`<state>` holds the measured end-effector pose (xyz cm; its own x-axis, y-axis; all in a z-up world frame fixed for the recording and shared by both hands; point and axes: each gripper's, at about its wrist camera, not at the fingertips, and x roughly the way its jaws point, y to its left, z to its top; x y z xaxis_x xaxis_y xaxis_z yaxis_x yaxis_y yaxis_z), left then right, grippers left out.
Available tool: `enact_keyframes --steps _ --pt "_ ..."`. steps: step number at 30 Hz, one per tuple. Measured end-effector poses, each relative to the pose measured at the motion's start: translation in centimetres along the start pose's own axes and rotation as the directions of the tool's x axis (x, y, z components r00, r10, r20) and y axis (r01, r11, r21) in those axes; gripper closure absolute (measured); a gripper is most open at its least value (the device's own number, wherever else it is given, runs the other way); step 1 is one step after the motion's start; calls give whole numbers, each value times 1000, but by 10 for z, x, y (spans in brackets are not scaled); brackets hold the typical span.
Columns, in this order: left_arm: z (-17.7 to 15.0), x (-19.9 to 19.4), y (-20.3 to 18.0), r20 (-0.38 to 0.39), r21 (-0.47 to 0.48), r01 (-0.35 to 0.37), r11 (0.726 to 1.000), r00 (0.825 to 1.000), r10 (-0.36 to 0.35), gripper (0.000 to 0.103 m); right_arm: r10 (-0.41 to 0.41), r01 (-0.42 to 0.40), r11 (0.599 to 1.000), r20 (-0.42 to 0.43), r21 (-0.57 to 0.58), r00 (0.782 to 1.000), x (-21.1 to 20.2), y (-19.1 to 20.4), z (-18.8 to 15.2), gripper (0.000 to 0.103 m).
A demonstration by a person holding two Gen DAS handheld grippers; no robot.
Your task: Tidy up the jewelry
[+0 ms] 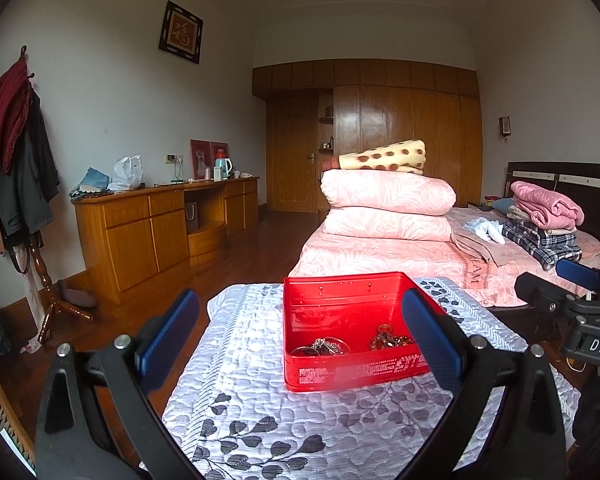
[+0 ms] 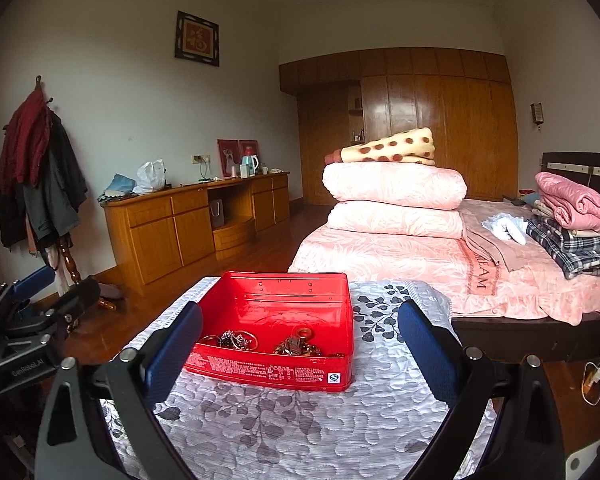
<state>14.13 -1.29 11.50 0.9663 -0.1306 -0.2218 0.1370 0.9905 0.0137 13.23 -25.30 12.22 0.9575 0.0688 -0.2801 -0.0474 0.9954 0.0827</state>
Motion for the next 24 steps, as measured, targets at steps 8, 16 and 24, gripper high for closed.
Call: enact_keyframes --steps 8,16,24 --pt "0 0 0 0 -2 3 1000 1000 -3 5 0 0 1000 1 2 1000 1 0 -1 7" --pt "-1 1 0 -2 -4 4 1000 1000 -4 5 -1 1 1000 0 0 1000 1 1 -1 7" --pt "-1 2 0 -1 -4 3 1000 1000 -3 5 -1 1 1000 1 1 1000 1 1 -1 7"
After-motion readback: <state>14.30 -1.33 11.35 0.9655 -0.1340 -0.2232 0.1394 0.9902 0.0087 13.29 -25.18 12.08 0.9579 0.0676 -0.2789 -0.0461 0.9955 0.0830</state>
